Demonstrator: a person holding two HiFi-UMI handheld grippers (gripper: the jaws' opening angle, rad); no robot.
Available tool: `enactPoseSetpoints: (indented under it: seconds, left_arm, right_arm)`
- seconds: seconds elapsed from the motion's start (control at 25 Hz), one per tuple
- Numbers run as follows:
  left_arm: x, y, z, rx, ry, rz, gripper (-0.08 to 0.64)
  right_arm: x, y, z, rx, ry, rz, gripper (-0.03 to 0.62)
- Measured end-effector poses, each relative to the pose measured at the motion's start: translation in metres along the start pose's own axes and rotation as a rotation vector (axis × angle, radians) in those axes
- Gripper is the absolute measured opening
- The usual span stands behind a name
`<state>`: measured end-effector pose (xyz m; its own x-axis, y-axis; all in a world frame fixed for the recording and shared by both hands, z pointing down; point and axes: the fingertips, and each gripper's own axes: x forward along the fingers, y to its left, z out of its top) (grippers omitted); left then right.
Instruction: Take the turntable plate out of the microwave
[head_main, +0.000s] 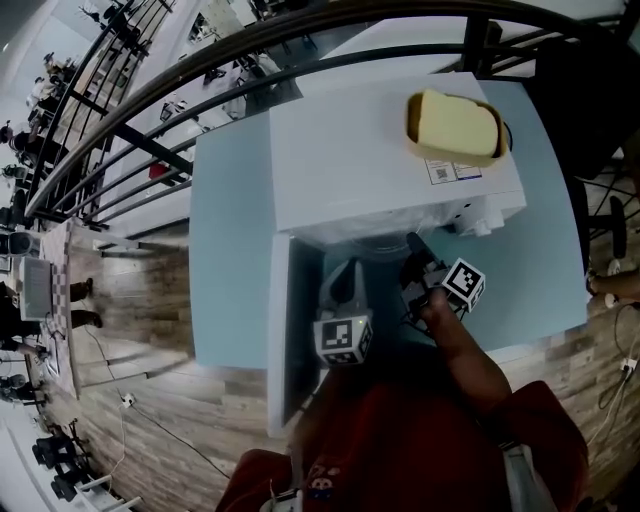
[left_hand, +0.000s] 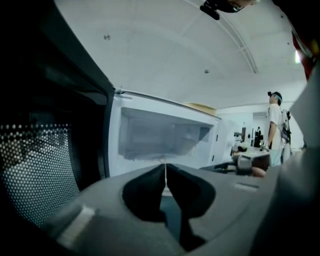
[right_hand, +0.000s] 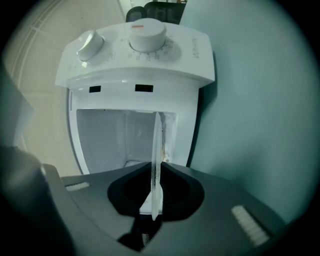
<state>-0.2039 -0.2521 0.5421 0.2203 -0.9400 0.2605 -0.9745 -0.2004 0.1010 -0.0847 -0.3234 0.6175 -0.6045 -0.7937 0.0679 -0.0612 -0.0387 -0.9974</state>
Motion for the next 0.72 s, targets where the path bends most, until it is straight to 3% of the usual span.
enactPoseSetpoints:
  seconds: [0.36, 0.72]
  left_arm:
    - [-0.015, -0.011, -0.014, -0.057, 0.003, -0.001, 0.021]
    - [-0.027, -0.004, -0.039, -0.331, 0.039, -0.009, 0.142]
  right_arm:
    - [-0.035, -0.011, -0.008, 0.053, 0.03, 0.015, 0.028]
    - [-0.052, -0.015, -0.016, 0.113, 0.042, 0.045, 0.029]
